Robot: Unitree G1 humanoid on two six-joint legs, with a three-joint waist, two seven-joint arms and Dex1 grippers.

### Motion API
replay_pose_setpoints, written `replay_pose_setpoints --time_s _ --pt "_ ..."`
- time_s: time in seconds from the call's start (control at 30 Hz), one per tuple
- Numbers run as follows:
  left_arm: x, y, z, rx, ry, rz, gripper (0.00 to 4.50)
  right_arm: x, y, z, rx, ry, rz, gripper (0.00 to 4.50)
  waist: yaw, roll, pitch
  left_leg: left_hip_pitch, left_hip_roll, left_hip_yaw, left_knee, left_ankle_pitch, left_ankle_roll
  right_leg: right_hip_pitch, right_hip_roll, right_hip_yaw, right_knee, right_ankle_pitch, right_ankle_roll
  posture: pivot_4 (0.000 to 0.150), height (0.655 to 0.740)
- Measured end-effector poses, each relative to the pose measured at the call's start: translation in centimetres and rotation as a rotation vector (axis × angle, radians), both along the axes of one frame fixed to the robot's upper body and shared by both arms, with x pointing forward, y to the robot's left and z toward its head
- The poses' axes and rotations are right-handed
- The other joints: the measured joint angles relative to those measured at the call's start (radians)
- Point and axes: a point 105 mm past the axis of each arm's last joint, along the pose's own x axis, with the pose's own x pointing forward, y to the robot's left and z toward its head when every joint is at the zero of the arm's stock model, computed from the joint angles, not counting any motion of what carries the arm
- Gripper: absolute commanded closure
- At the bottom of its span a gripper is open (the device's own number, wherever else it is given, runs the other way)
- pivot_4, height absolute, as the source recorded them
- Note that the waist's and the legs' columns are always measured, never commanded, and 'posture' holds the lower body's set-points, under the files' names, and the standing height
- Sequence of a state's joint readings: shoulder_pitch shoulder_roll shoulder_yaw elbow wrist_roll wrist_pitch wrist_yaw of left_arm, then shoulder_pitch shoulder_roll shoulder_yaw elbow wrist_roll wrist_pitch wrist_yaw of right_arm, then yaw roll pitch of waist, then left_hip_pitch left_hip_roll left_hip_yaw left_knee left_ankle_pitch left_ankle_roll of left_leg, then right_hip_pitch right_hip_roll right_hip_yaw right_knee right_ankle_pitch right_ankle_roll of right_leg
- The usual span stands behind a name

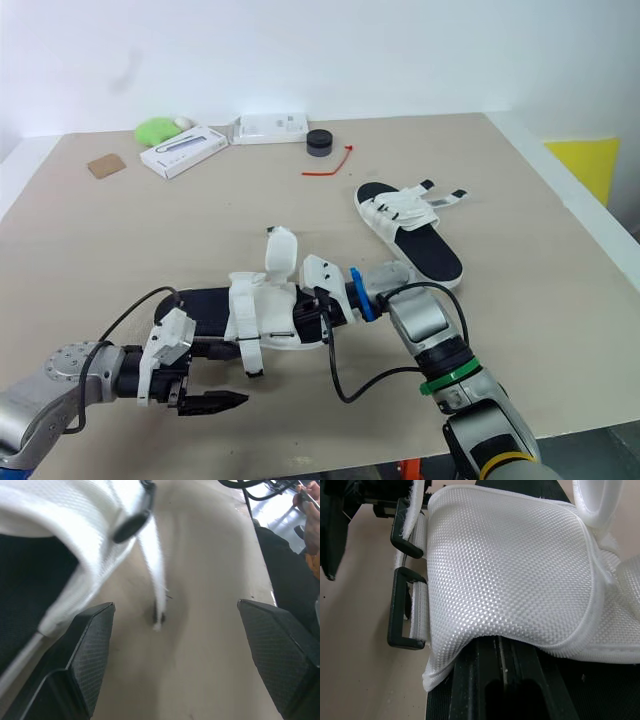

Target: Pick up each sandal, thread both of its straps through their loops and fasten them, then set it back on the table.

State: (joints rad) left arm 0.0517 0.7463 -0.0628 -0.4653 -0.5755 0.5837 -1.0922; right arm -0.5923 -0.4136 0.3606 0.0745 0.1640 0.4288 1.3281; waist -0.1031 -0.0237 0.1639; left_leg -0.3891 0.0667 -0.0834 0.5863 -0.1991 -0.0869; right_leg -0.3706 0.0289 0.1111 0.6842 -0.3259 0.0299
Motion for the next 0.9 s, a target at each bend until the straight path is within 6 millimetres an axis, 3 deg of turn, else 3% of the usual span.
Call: replay_pose_setpoints --time_s 0.4,0.6,0.73,0.77,0.8,0.9 --pt "-0.2 -0.7 -0.4 -0.059 0.129 -0.016 0.46 0.0 0.0 0.0 0.001 -0.002 -0.006 4.5 0.0 0.0 0.0 0.0 0.0 0.0 0.001 0.0 0.0 0.0 0.0 0.0 0.0 0.0 0.0 0.15 0.74" --pt "0.6 -0.9 -0.6 -0.118 0.184 0.001 0.46 0.1 -0.1 -0.1 0.0 -0.003 -0.011 4.5 0.001 0.001 -0.001 0.0 0.0 0.0 0.002 0.0 0.0 0.001 0.0 0.0 0.0 0.0 0.0 0.15 0.74" --pt "1.1 -1.1 -0.9 -0.132 0.2 0.014 1.73 0.1 0.0 -0.1 0.0 -0.004 -0.017 4.5 0.001 0.001 -0.001 0.0 0.0 0.0 0.003 0.0 0.0 0.001 0.0 0.0 0.0 0.001 0.0 0.15 0.74" --pt "1.0 -1.3 -1.2 -0.139 0.22 0.016 2.44 0.1 0.0 -0.1 0.001 -0.004 -0.017 4.5 0.0 0.001 -0.001 0.0 0.0 0.0 0.003 0.0 0.0 0.001 0.0 0.0 0.0 0.001 0.0 0.15 0.74" --pt "1.0 -1.4 -1.3 -0.139 0.223 0.015 2.44 0.1 0.0 -0.1 0.001 -0.004 -0.017 4.5 0.0 0.001 -0.001 0.0 0.0 0.0 0.003 0.0 0.0 0.001 0.0 0.0 0.0 0.001 0.0 0.15 0.74" --pt "1.0 -1.6 -1.4 -0.148 0.234 0.013 3.85 0.0 0.0 -0.1 0.0 -0.002 -0.019 4.5 0.001 0.001 -0.001 0.0 0.0 0.0 0.003 0.0 0.0 0.002 0.0 0.0 0.0 0.001 0.0 0.15 0.74"
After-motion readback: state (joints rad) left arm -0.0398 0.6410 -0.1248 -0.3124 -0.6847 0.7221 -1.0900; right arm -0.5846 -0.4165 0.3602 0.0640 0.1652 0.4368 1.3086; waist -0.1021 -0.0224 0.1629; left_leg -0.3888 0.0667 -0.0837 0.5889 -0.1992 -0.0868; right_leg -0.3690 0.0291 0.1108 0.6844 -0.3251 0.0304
